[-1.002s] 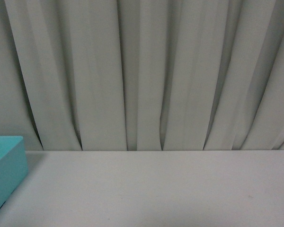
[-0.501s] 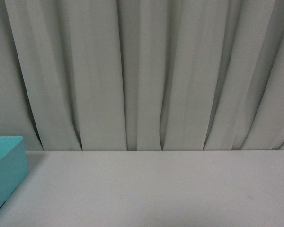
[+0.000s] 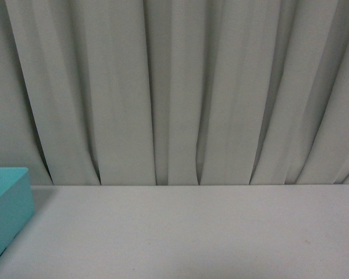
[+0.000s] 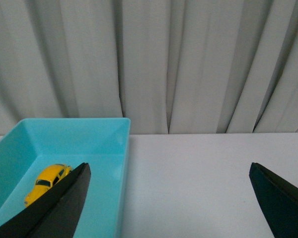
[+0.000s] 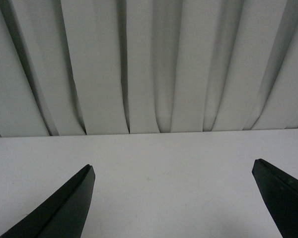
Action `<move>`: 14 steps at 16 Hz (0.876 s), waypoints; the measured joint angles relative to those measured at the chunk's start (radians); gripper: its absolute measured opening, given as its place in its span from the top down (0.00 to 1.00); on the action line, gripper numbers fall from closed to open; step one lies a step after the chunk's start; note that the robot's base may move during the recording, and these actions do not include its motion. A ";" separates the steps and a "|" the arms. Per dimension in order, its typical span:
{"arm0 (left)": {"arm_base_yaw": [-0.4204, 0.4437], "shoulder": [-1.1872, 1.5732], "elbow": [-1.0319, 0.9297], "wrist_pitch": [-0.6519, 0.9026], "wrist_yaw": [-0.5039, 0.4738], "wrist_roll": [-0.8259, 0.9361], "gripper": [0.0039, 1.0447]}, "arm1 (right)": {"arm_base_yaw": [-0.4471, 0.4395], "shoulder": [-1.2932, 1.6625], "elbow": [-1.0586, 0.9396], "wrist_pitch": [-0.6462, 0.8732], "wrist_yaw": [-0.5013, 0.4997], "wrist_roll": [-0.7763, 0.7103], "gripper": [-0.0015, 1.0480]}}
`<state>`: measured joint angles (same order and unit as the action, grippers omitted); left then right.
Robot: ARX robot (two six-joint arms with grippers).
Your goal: Wind up and store yellow beetle toy
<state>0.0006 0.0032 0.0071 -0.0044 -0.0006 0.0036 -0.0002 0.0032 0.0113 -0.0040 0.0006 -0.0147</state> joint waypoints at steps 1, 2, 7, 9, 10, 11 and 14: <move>0.000 0.000 0.000 0.000 0.000 -0.001 0.07 | 0.000 0.000 0.000 0.000 0.000 0.000 0.06; 0.000 0.000 0.000 0.000 0.000 0.000 0.06 | 0.000 0.000 0.000 0.000 0.000 0.000 0.06; 0.000 0.000 0.000 0.000 0.000 0.000 0.06 | 0.000 0.000 0.000 -0.001 0.000 0.000 0.06; 0.000 0.000 0.000 0.002 0.000 -0.001 0.06 | 0.000 0.000 0.000 0.000 0.000 0.000 0.06; 0.000 0.000 0.000 -0.002 0.000 0.000 0.06 | 0.000 0.000 0.000 -0.002 0.000 0.000 0.06; 0.000 0.000 0.000 0.001 0.000 0.000 0.06 | 0.000 0.000 0.000 0.001 0.000 0.000 0.06; 0.000 -0.001 0.000 0.002 0.000 0.000 0.06 | 0.000 0.000 0.000 0.002 0.000 0.000 0.06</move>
<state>0.0006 0.0025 0.0071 -0.0029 -0.0006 0.0032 -0.0002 0.0032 0.0113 -0.0017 0.0006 -0.0147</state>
